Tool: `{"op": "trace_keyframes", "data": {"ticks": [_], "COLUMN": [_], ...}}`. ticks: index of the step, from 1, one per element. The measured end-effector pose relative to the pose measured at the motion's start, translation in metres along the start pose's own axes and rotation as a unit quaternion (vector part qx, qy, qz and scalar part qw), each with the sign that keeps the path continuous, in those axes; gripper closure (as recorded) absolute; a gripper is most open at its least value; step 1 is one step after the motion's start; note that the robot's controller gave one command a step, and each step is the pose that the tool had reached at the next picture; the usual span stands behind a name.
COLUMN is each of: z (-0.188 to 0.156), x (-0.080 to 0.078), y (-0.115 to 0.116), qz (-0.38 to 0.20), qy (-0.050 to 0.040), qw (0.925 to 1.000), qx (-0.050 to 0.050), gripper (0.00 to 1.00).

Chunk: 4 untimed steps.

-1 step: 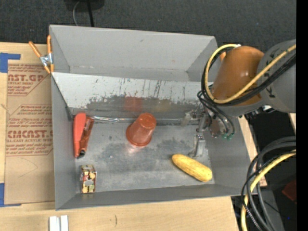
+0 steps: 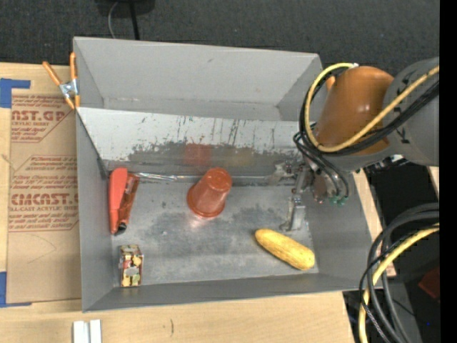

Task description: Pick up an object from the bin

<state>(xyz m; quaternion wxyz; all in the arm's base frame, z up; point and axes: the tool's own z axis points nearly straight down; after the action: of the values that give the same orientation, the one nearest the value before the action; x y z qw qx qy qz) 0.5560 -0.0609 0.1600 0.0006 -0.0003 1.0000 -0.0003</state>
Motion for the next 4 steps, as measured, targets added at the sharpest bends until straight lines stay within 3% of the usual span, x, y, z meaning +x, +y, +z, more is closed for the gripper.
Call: {"op": "trace_keyframes", "data": {"ticks": [2,3,4], "z": [0.021,0.037,0.043], "x": [0.015,-0.001,0.024], "y": [-0.018,-0.003,-0.018], "qz": [-0.028,-0.075,-0.131], "qy": [-0.0057,0.0031,-0.0082], "qw": [0.9996,0.9972,0.9914], "qx": [0.000,-0.001,0.001], "gripper": [0.00,0.00,0.00]}}
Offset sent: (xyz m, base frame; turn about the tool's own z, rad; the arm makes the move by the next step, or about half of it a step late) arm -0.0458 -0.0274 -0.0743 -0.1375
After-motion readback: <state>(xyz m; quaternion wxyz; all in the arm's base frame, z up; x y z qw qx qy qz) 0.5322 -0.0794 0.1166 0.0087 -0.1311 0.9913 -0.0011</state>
